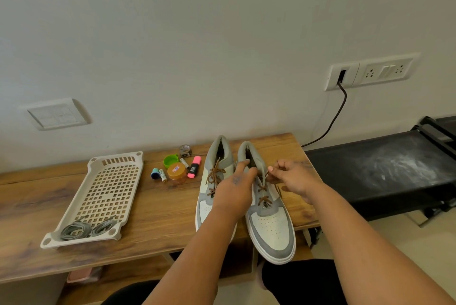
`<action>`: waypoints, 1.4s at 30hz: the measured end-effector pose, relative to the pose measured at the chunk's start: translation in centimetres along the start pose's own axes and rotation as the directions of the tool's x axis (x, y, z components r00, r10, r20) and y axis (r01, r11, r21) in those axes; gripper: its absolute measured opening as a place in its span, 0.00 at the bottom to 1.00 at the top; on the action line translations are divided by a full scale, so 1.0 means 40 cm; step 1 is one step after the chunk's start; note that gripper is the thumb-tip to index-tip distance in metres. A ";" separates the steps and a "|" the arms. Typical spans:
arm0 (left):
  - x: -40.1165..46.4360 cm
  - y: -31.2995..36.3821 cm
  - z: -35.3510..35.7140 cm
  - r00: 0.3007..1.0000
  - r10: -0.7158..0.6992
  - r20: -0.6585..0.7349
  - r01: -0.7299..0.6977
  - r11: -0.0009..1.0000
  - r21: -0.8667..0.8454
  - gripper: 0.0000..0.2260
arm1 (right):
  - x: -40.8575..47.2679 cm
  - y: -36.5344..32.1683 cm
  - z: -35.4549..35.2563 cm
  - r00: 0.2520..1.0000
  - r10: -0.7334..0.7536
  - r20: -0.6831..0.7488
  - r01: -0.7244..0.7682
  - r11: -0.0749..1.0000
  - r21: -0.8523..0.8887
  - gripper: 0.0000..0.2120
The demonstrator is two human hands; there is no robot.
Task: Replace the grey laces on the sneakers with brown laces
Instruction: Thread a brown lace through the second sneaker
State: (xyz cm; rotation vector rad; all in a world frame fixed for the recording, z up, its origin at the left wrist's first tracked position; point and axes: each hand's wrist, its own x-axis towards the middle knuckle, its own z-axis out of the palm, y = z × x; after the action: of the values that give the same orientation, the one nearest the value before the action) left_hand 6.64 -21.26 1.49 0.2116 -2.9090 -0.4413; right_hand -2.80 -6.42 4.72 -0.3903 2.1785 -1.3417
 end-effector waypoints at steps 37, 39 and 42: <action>-0.002 -0.014 -0.008 0.960 -0.269 0.075 0.279 0.929 -0.245 0.07 | 0.003 -0.002 -0.008 0.996 -0.047 -0.075 0.021 0.948 -0.317 0.13; -0.005 -0.009 -0.001 0.951 -0.307 0.026 0.301 0.912 -0.277 0.06 | 0.004 -0.004 -0.008 0.996 -0.047 -0.077 0.019 0.946 -0.323 0.12; -0.005 -0.004 0.005 0.944 -0.329 0.034 0.320 0.882 -0.346 0.05 | -0.002 -0.010 -0.008 0.998 -0.060 -0.027 0.047 0.934 -0.355 0.09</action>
State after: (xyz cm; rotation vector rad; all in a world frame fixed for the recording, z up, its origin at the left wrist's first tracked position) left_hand 6.81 -21.33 1.24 0.6488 -2.7086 -0.9870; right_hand -2.93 -6.33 5.22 -0.5675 2.4609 -0.9847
